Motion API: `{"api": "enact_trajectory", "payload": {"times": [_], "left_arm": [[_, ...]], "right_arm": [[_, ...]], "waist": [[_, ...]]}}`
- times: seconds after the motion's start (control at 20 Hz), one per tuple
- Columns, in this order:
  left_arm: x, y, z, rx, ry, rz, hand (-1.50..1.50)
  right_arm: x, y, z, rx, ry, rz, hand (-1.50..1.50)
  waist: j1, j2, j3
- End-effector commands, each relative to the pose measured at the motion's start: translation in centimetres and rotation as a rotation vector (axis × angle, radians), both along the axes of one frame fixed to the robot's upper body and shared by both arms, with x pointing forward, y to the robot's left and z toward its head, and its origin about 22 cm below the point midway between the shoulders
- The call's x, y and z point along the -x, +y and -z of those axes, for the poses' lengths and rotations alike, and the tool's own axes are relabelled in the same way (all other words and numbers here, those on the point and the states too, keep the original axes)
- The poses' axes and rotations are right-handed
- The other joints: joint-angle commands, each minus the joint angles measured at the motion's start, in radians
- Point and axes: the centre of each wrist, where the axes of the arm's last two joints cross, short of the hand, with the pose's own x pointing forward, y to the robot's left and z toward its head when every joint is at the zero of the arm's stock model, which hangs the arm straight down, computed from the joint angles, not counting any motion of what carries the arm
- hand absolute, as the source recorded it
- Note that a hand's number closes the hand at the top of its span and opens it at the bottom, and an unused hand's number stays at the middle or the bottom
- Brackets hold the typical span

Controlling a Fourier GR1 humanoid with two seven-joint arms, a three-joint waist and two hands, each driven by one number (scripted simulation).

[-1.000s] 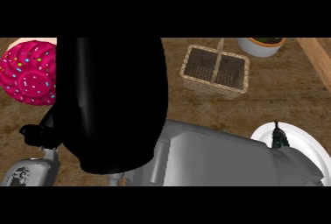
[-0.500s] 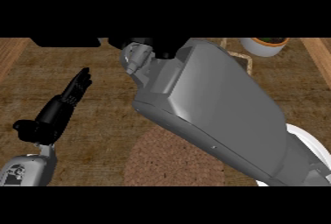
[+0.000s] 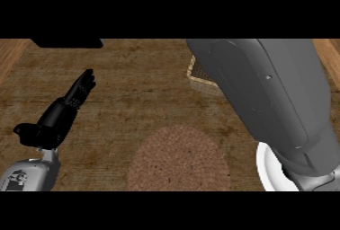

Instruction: Pick the cupcake from the placemat and place it in the basket

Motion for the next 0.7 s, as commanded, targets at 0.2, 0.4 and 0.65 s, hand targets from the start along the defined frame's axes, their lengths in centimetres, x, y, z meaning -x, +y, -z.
{"api": "enact_trajectory", "payload": {"times": [0.2, 0.4, 0.65], "left_arm": [[-1.1, -0.7, 0.6, 0.005, -0.004, -0.003, 0.00], [-0.6, 1.1, 1.9, 0.003, 0.010, 0.005, 0.00], [0.8, -0.4, 1.3, 0.018, 0.016, -0.010, 0.00]], "right_arm": [[-2.5, -3.7, 3.0, -0.072, 0.126, 0.065, 1.50], [-3.5, -8.1, 4.8, -0.073, 0.105, 0.075, 1.50], [-4.2, -9.3, 8.3, -0.007, 0.052, 0.124, 1.50]], "waist": [[-0.008, 0.001, 0.000], [-0.008, 0.002, 0.000], [0.000, 0.001, 0.001]]}}
